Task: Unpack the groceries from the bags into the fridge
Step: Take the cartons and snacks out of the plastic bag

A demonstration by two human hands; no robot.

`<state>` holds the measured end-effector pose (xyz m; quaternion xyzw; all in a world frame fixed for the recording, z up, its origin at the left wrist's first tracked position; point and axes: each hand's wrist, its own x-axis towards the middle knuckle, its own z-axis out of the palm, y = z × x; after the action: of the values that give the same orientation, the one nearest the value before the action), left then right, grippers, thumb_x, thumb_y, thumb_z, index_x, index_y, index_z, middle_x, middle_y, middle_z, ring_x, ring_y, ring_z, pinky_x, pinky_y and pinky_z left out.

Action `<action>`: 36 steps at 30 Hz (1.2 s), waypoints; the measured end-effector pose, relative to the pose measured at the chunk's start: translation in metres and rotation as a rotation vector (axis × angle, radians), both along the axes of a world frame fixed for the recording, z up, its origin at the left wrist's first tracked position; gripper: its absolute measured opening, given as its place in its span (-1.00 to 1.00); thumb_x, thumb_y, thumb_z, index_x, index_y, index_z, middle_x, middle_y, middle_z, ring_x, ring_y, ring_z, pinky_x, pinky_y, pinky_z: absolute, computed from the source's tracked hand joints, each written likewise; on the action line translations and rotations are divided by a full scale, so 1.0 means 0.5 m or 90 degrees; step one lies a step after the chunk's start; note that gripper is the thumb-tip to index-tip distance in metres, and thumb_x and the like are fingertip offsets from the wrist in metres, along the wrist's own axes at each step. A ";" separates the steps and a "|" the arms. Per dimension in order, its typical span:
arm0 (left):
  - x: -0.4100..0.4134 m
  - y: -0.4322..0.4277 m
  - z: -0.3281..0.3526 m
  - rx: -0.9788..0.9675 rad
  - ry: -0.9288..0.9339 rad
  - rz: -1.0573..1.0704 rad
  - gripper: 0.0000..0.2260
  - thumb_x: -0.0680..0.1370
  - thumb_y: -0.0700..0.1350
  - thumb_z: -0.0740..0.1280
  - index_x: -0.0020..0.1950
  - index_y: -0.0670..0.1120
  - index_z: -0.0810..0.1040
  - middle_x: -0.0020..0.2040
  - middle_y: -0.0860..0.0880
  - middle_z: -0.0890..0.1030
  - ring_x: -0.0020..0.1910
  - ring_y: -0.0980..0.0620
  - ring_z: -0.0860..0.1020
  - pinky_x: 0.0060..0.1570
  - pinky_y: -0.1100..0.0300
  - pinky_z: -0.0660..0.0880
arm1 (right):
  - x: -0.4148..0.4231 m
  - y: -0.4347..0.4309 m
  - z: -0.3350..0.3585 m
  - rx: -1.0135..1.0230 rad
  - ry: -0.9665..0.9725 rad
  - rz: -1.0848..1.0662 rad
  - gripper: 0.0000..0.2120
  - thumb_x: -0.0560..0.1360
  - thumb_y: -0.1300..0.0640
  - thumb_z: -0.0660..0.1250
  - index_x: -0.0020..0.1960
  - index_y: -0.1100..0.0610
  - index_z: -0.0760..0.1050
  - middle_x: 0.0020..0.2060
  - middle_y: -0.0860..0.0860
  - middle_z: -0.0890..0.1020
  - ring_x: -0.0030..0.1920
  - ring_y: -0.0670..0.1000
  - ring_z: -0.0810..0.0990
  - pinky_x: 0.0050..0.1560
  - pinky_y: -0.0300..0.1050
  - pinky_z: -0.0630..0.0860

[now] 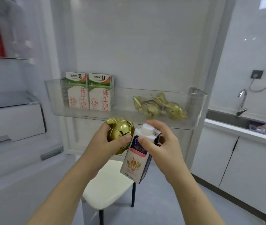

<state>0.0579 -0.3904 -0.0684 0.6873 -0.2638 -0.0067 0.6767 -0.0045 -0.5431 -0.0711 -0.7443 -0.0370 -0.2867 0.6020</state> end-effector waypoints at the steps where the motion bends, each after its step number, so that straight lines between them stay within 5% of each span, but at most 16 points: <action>1: 0.003 0.015 0.010 -0.005 -0.008 -0.003 -0.72 0.43 -0.10 0.44 0.08 0.11 0.49 0.00 0.06 0.62 -0.03 0.10 0.61 -0.18 0.27 0.57 | 0.003 0.013 0.009 0.008 -0.004 0.010 -0.67 0.41 0.21 0.42 0.00 -0.18 0.47 -0.10 -0.20 0.58 -0.15 -0.25 0.60 -0.25 -0.34 0.54; 6: 0.003 0.061 0.057 -0.034 -0.028 -0.029 -0.70 0.32 -0.02 0.41 0.02 0.16 0.48 -0.08 0.15 0.62 -0.13 0.21 0.62 -0.30 0.37 0.53 | 0.001 0.052 0.042 0.008 -0.014 0.048 -0.71 0.40 0.17 0.42 -0.02 -0.18 0.49 -0.16 -0.20 0.60 -0.17 -0.21 0.62 -0.29 -0.31 0.55; 15: 0.013 0.076 0.176 -0.091 -0.127 0.013 -0.60 0.28 0.07 0.38 0.10 0.05 0.48 0.01 -0.01 0.64 -0.01 0.01 0.62 -0.15 0.16 0.55 | 0.014 0.084 0.185 -0.064 -0.186 0.051 -0.68 0.39 0.16 0.44 -0.04 -0.20 0.45 -0.19 -0.25 0.62 -0.13 -0.16 0.64 -0.17 -0.20 0.62; 23: 0.087 0.063 0.314 -0.153 -0.192 0.084 -0.72 0.45 0.02 0.40 0.12 0.06 0.45 0.10 -0.03 0.57 0.10 -0.06 0.57 0.05 0.04 0.57 | 0.086 0.052 0.347 0.041 -0.273 0.016 -0.73 0.44 0.15 0.42 0.04 -0.08 0.42 0.02 0.04 0.56 -0.04 0.04 0.64 -0.09 -0.08 0.62; 30: 0.174 0.030 0.330 -0.113 -0.226 0.195 -0.56 0.47 -0.04 0.41 0.31 -0.03 0.38 0.12 0.04 0.52 0.12 0.03 0.51 0.12 0.14 0.50 | 0.184 0.036 0.339 -0.148 -0.156 -0.168 -0.55 0.35 0.03 0.49 0.17 0.03 0.42 -0.03 -0.13 0.50 -0.02 -0.09 0.52 -0.02 -0.18 0.49; 36: 0.211 0.033 0.313 -0.086 -0.076 0.141 -0.53 0.47 -0.04 0.41 0.33 -0.01 0.37 0.18 -0.06 0.53 0.10 -0.09 0.55 0.10 -0.01 0.54 | 0.217 0.025 0.322 -0.167 -0.042 -0.088 -0.52 0.30 0.09 0.54 0.14 0.00 0.41 0.07 -0.05 0.54 0.02 -0.03 0.56 0.09 -0.01 0.56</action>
<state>0.1634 -0.3740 0.0883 0.6645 -0.2258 0.1267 0.7010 0.1042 -0.5304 0.0897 -0.8074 -0.0427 -0.3443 0.4772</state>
